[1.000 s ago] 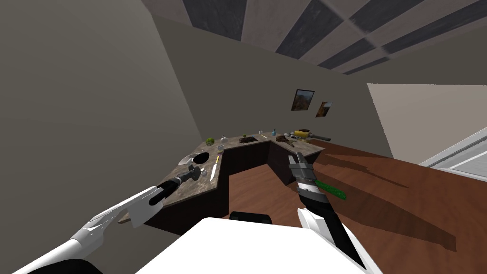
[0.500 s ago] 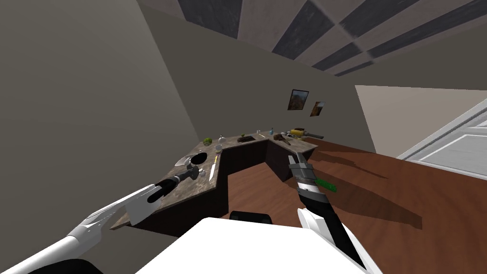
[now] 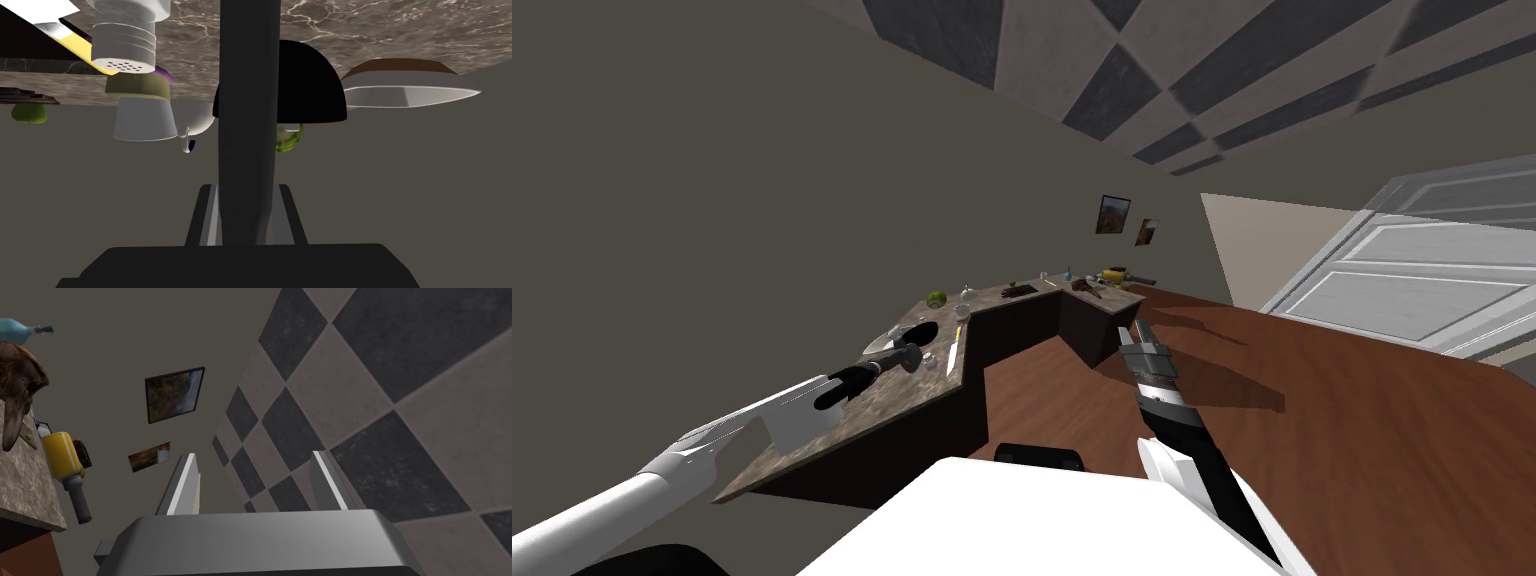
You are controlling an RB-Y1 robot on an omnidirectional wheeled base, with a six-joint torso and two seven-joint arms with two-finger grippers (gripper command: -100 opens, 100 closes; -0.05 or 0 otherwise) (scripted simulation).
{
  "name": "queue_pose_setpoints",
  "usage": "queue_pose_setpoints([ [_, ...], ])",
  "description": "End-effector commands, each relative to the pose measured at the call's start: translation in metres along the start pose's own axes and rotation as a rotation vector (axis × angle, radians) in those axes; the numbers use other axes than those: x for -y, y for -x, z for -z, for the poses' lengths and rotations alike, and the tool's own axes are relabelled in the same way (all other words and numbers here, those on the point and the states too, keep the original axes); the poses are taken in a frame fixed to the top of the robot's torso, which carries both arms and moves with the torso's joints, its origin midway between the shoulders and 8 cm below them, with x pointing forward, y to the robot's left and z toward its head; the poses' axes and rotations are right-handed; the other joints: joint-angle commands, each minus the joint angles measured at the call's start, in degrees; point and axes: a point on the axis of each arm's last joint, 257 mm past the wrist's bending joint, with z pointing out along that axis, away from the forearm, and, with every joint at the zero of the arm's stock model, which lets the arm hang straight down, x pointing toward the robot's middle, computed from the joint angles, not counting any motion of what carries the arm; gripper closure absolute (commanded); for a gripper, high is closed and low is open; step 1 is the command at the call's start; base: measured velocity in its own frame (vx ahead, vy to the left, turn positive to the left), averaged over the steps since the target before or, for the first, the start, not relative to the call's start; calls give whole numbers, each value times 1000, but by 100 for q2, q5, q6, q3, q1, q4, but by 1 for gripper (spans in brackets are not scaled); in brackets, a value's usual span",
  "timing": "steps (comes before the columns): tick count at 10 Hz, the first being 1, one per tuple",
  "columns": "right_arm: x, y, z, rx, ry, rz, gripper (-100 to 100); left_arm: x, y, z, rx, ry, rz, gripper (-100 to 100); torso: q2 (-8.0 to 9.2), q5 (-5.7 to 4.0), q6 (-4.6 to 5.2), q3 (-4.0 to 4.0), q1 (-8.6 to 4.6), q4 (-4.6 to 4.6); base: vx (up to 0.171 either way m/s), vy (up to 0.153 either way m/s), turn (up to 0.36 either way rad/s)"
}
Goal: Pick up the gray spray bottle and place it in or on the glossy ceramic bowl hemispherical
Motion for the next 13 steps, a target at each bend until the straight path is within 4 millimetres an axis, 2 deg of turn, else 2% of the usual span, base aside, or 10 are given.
queue_pose_setpoints([
  [1, 0, 0, 0, 0, 0, 0, 0, -10, 13, -1, 7, 27, 20, 100, 0, 0, 0, 0, 0, 0, -88, 37, -242],
  [3, 0, 0, 0, 0, 0, 0, 0, -27, 33, -2, 12, 75, 46, 100, -10, 4, -5, -6, 13, -2, -67, 56, -242],
  [4, 0, 0, 0, 0, 0, 0, 0, -27, 33, -2, 12, 75, 46, 100, -14, 7, -2, -9, 27, -4, -47, 63, -149],
  [5, 0, 0, 0, 0, 0, 0, 0, -38, 47, -2, 14, 110, 63, 100, -20, 8, -12, -11, 25, -5, -49, 71, -270],
  [13, 0, 0, 0, 0, 0, 1, 0, -75, 92, 1, 13, 256, 121, 100, -36, 10, -15, -21, 41, -9, -41, 101, -187],
])
